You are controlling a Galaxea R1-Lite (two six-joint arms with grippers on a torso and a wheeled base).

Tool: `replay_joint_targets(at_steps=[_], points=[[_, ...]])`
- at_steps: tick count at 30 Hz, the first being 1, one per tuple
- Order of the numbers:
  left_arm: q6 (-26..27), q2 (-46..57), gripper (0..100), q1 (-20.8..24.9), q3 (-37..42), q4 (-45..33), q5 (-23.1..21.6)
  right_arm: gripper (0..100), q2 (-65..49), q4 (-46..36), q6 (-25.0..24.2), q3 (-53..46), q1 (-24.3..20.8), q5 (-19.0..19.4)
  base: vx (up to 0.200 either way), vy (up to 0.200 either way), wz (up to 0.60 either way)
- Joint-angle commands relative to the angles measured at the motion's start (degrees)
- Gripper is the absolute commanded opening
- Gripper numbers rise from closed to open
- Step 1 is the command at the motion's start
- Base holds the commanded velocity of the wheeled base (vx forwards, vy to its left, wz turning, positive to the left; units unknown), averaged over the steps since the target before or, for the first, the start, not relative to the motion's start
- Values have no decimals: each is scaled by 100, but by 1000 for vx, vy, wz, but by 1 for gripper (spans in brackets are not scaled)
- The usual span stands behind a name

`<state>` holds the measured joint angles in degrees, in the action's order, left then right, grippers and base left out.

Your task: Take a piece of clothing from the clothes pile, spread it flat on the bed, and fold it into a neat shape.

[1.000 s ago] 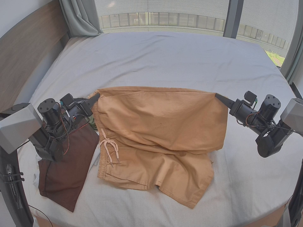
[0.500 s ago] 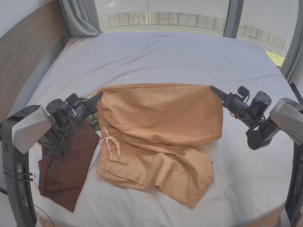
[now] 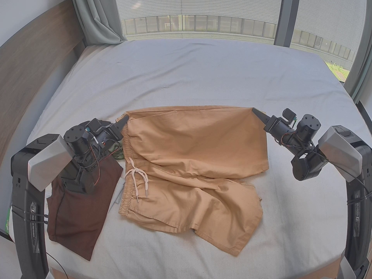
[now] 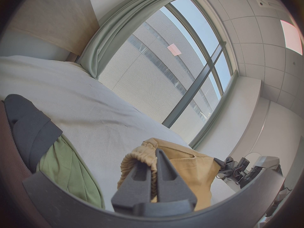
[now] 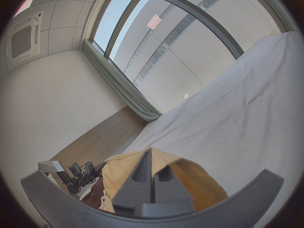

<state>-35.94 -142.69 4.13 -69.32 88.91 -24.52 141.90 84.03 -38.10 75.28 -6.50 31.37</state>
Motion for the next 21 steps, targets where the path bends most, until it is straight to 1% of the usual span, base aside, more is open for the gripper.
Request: replay_joint_targets(at_steps=[1, 9, 10, 11, 12, 16, 20, 21], points=[[-54, -163, 0, 9, -152, 4, 52, 0, 374, -27, 4, 303, -9, -17, 0, 0, 0], [-106, -391, 0, 0, -486, -5, 70, 0, 462, -132, -5, 506, -1, -17, 0, 0, 0], [-133, -426, 100, 0, -513, -5, 70, 0, 462, -150, -5, 514, -1, -17, 0, 0, 0], [-133, -435, 100, 0, -530, -5, 70, 0, 453, -159, 4, 514, -1, -17, 0, 0, 0], [-133, -435, 100, 0, -530, -5, 70, 100, 453, -159, 4, 514, -1, -17, 0, 0, 0], [-370, -523, 100, 17, -583, 4, 70, 100, 462, -150, 13, 602, 8, -69, 0, 0, 0], [-414, -461, 100, 79, -311, 4, 61, 100, 338, 8, 48, 180, 17, -96, 0, 0, 0], [-405, -400, 100, 88, -188, 13, 61, 100, 215, 158, 57, -66, 17, -96, 0, 0, 0]])
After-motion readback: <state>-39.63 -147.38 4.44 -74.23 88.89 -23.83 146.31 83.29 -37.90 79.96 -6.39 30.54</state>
